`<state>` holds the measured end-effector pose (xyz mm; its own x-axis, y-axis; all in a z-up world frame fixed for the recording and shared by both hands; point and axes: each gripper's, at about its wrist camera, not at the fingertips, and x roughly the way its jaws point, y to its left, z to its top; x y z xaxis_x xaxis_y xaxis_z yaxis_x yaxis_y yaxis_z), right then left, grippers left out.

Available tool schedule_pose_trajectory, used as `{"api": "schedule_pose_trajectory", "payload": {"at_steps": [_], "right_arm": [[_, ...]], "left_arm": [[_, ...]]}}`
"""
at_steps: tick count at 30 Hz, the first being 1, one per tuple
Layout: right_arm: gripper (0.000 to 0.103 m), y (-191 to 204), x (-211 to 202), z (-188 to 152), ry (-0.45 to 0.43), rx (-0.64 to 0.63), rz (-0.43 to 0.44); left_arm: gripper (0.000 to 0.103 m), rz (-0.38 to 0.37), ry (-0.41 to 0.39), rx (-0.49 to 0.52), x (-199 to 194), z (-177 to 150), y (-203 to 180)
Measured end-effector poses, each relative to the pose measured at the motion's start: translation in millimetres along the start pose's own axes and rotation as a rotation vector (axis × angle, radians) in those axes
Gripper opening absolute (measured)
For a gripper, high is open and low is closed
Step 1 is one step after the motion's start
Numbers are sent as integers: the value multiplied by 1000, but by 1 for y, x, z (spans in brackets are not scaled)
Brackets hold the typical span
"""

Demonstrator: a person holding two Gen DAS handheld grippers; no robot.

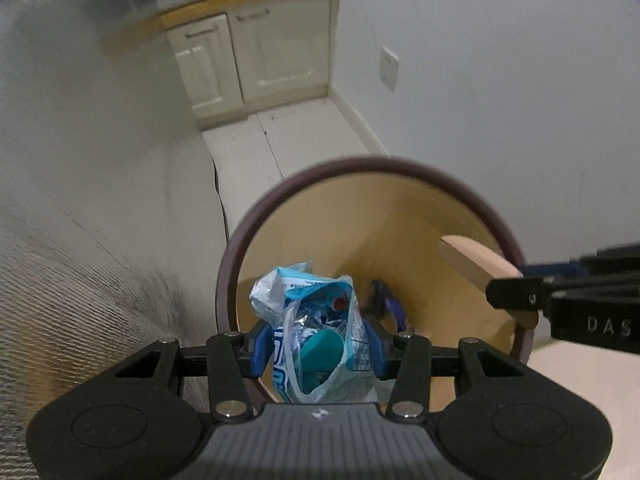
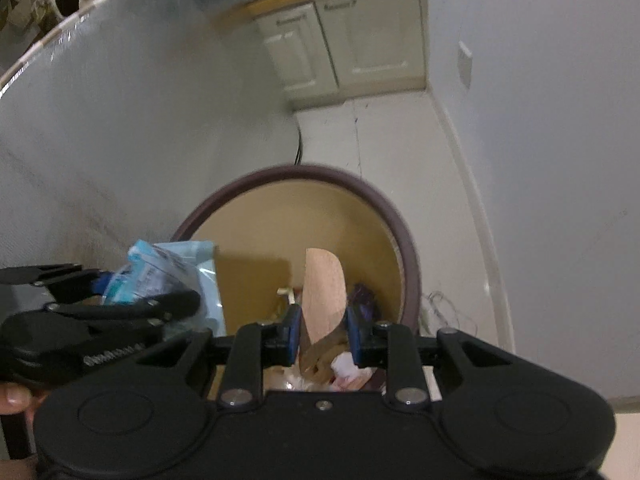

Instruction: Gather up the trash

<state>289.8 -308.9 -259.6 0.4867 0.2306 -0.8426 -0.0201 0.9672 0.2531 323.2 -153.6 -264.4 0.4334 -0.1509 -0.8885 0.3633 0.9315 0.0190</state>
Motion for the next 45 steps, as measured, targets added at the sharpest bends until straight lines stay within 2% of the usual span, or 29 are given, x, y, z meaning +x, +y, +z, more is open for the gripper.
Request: {"api": "schedule_pose_trajectory", "payload": {"at_steps": [3,5,9,11,16,19,21,22,27,34,40,45], "right_arm": [[25,4,9,-3,28,-21,1],[25,6,14,-2,43,-23,9],[25,10,21,2,72,-24,37],[25,12,24,5,81,-26,46],[26,12,29,9,102,-25,70],[29,13,30,11,107,-22,66],[42,12,29,12,103,-30,64],[43,11,29,13,99,-34,62],[44,10,22,11,93,-48,37],[50,11,5,3,77,-82,16],[60,11,-20,-3,25,-93,-1],[71,12,-52,-5,-52,-94,-12]], "left_arm": [[49,-5,37,43,9,-3,-2],[53,-9,59,61,13,-6,-3],[69,-27,59,65,13,-8,-3],[73,-23,50,61,11,-9,-2],[88,0,29,38,7,-10,4],[91,4,31,30,6,-10,4],[96,7,31,23,3,-12,3],[98,10,32,19,3,-12,3],[102,28,45,-20,-4,-18,7],[103,25,34,-64,-18,-20,9],[103,18,0,-85,-39,-21,7],[103,35,-42,-73,-68,-19,0]]}}
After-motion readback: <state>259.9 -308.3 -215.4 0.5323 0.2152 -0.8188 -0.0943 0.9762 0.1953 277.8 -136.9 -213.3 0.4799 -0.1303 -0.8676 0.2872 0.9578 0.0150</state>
